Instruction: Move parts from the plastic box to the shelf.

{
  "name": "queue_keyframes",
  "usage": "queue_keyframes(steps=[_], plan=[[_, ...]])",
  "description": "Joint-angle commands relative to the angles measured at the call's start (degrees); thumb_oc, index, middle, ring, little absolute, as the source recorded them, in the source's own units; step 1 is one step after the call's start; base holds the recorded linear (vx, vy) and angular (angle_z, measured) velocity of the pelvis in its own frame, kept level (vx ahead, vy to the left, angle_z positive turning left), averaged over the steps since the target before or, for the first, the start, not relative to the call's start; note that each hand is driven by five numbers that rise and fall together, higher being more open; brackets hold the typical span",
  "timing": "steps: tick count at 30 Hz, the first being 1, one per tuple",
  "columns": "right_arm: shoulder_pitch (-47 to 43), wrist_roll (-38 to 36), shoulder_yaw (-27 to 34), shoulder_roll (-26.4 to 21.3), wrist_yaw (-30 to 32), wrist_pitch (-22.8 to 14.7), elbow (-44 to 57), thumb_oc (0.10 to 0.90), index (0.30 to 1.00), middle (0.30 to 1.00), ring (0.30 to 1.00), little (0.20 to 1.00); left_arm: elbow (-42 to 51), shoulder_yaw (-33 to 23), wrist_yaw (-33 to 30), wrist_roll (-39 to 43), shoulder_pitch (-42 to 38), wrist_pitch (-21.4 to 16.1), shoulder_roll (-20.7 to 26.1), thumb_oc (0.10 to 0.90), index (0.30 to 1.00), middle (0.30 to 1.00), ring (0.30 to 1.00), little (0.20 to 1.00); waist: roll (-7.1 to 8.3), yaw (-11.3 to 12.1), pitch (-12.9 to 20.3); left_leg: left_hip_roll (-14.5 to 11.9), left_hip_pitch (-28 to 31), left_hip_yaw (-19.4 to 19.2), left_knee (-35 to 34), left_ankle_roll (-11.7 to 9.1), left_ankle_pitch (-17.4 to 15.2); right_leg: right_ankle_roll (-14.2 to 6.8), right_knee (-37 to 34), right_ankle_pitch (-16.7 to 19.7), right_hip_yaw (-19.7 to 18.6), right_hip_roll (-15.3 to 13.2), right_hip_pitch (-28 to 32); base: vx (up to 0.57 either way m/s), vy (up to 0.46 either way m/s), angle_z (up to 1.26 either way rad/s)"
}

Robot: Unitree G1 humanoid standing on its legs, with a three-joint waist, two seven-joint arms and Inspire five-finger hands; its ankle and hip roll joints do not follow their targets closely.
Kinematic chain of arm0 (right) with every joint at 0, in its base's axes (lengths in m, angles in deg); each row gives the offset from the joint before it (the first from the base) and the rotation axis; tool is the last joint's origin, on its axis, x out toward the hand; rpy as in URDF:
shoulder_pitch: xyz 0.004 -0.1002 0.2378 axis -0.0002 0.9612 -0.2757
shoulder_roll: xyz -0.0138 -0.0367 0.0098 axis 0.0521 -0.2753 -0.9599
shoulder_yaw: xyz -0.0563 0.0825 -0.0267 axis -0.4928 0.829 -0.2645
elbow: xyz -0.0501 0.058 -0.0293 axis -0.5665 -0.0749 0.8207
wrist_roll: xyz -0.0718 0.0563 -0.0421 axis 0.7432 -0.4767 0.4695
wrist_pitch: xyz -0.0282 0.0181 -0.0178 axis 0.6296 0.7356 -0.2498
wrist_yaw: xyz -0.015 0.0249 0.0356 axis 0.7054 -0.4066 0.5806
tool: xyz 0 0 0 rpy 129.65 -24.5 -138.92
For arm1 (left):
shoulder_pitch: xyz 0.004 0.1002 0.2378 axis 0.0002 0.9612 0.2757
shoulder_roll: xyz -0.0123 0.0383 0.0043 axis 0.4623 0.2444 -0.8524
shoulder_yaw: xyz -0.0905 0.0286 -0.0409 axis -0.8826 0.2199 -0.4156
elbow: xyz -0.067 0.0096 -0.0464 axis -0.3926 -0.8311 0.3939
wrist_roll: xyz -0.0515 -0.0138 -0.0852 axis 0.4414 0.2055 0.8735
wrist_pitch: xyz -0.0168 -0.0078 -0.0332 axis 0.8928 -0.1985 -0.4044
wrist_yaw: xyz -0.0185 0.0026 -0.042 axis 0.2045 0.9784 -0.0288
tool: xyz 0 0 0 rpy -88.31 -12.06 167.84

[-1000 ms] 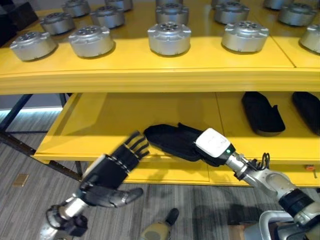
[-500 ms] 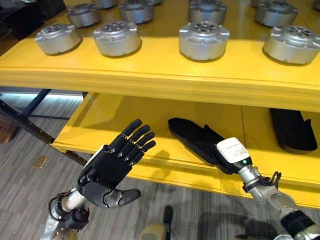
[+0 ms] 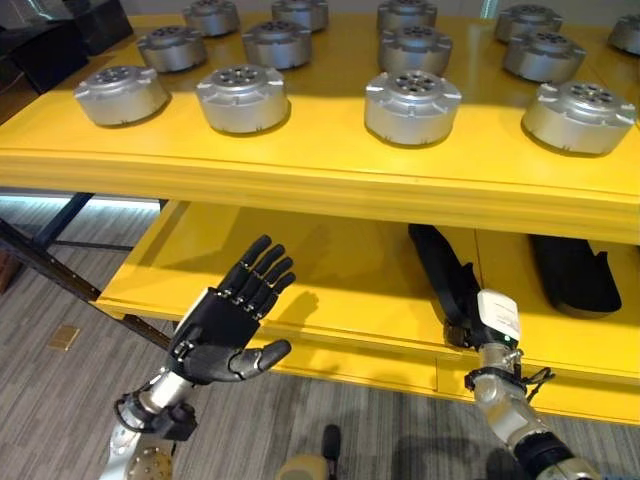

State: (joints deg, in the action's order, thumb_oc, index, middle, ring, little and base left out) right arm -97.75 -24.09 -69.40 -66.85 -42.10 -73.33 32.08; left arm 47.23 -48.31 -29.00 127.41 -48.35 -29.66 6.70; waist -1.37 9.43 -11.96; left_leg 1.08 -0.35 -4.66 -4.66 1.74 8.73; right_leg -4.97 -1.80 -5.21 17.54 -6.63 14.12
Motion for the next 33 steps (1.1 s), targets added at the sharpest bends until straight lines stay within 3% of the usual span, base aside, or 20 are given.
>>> queue_keyframes(steps=[1, 5, 6, 10, 13, 14, 17, 20, 21, 25, 29, 33], plan=[[-6.0, -2.1, 0.9, -3.8, 4.0, 1.6, -1.2, 0.400, 0.300, 0.300, 0.300, 0.300, 4.7, 0.6, 0.4, -0.1, -4.0, -4.6, 1.3, 0.900, 1.000, 1.000, 1.000, 1.000, -0.16, 0.2, 4.0, -2.9, 5.5, -1.9, -0.3, -2.4, -9.2, 0.4, 0.3, 4.7, 0.1, 0.0, -6.6, -0.03, 0.034, -0.18], [-6.9, 2.5, -2.8, -3.0, -0.4, -0.7, 0.1, 0.400, 0.300, 0.300, 0.300, 0.300, 4.9, 2.2, 1.1, 2.4, -5.7, -4.6, 1.1, 0.900, 1.000, 1.000, 1.000, 1.000, -0.41, -0.3, 3.7, -2.6, 5.4, -2.3, -0.1, -2.2, -9.4, 0.2, 0.8, 4.8, -0.7, -0.5, -7.1, -0.03, 0.047, -0.13], [-8.0, 0.5, -6.1, -1.7, -4.5, -1.3, 1.9, 0.400, 0.300, 0.300, 0.300, 0.300, 4.9, 2.4, 0.2, 0.5, -6.9, -3.7, 0.0, 0.900, 1.000, 1.000, 1.000, 1.000, -0.44, -0.3, 3.7, -2.5, 5.4, -2.2, 0.0, -2.0, -9.4, 0.1, 0.9, 4.9, -1.1, -0.8, -7.3, 0.00, 0.054, -0.06], [-11.7, -2.4, -7.8, -0.6, -6.5, -0.4, 0.7, 0.400, 0.300, 0.300, 0.300, 0.300, 4.7, 2.6, 0.0, 2.5, -8.1, -0.1, -0.5, 0.900, 1.000, 1.000, 1.000, 1.000, -0.46, 0.5, 3.7, -2.3, 5.3, -1.7, 0.0, -2.0, -9.4, 0.2, 1.1, 4.9, -0.5, -1.0, -7.2, 0.01, 0.021, 0.01], [-13.4, -3.2, -8.0, -0.6, -7.6, -0.6, -0.2, 0.400, 0.300, 0.300, 0.300, 0.300, 4.4, 2.6, 0.2, 1.9, -8.4, 0.0, -0.5, 0.900, 1.000, 1.000, 1.000, 1.000, -0.43, 0.9, 3.8, -2.2, 5.2, -1.5, 0.0, -2.0, -9.3, 0.2, 1.1, 4.9, -0.3, -1.1, -7.1, 0.02, 0.011, 0.05], [-19.9, -4.4, -8.7, -0.5, -9.5, 0.9, -4.6, 0.400, 0.300, 0.300, 0.300, 0.300, 5.4, 3.4, 0.5, 1.1, -9.9, 2.4, -0.5, 0.900, 1.000, 1.000, 1.000, 1.000, -0.40, 2.7, 4.0, -2.0, 5.1, -0.4, -0.3, -2.1, -9.1, 0.1, 0.6, 5.3, 0.8, -1.4, -6.8, 0.05, 0.023, 0.02], [-23.3, -3.1, -9.9, 0.0, -10.8, 2.4, -7.3, 0.400, 0.300, 0.300, 0.300, 0.300, 5.6, 4.5, -0.1, -0.3, -11.3, 4.0, -0.4, 0.900, 1.000, 1.000, 1.000, 1.000, -0.62, 3.7, 3.8, -1.8, 4.5, 0.1, 0.1, -2.0, -9.0, 0.3, 1.7, 4.9, 1.7, -1.6, -7.1, 0.03, 0.040, 0.27], [-24.5, -2.3, -10.3, 0.1, -10.2, 3.0, -9.0, 0.400, 0.300, 0.300, 0.300, 0.300, 5.8, 5.0, -0.2, -0.2, -11.7, 4.0, -0.1, 0.900, 1.000, 1.000, 1.000, 1.000, -0.76, 4.0, 3.6, -1.6, 4.2, 0.4, 0.5, -1.9, -8.9, 0.3, 2.3, 4.7, 1.9, -1.8, -7.5, 0.01, 0.033, 0.05], [-27.8, -3.2, -10.6, 0.0, -10.4, 5.8, -13.5, 0.400, 0.300, 0.300, 0.300, 0.300, 6.2, 6.0, -0.5, 0.5, -12.8, 5.1, 0.3, 0.900, 1.000, 1.000, 1.000, 1.000, -1.22, 4.9, 2.9, -1.4, 3.1, 0.9, 1.7, -1.7, -9.1, 0.4, 3.6, 4.5, 2.4, -2.2, -8.3, 0.00, 0.047, 0.11], [-30.0, -7.2, -9.4, -0.6, -8.9, 7.7, -18.7, 0.400, 0.300, 0.300, 0.300, 0.300, 6.8, 6.8, -0.8, 0.4, -13.4, 5.6, 0.9, 0.900, 1.000, 1.000, 1.000, 1.000, -1.65, 5.5, 2.1, -1.1, 2.1, 1.4, 2.6, -1.5, -9.2, 0.4, 4.3, 4.5, 2.6, -2.4, -8.9, -0.01, 0.033, 0.10], [-31.1, -11.9, -7.1, -0.9, -7.9, 6.4, -24.3, 0.400, 0.300, 0.300, 0.300, 0.300, 7.0, 7.3, -2.0, 2.1, -14.4, 5.0, 1.9, 0.900, 1.000, 1.000, 1.000, 1.000, -2.16, 5.9, 1.0, -0.7, 1.5, 1.7, 2.7, -1.3, -9.0, 0.2, 4.4, 4.7, 2.6, -2.5, -9.4, -0.03, 0.023, 0.04], [-31.9, -12.9, -6.1, -0.5, -8.1, 5.9, -27.8, 0.400, 0.300, 0.300, 0.300, 0.300, 7.5, 7.8, -2.1, 4.3, -14.9, 7.0, 1.8, 0.900, 1.000, 1.000, 1.000, 1.000, -2.13, 6.1, 0.8, -0.7, 1.7, 1.7, 2.7, -1.2, -9.0, 0.1, 4.5, 4.7, 2.8, -2.6, -9.1, 0.00, 0.000, 0.00]])
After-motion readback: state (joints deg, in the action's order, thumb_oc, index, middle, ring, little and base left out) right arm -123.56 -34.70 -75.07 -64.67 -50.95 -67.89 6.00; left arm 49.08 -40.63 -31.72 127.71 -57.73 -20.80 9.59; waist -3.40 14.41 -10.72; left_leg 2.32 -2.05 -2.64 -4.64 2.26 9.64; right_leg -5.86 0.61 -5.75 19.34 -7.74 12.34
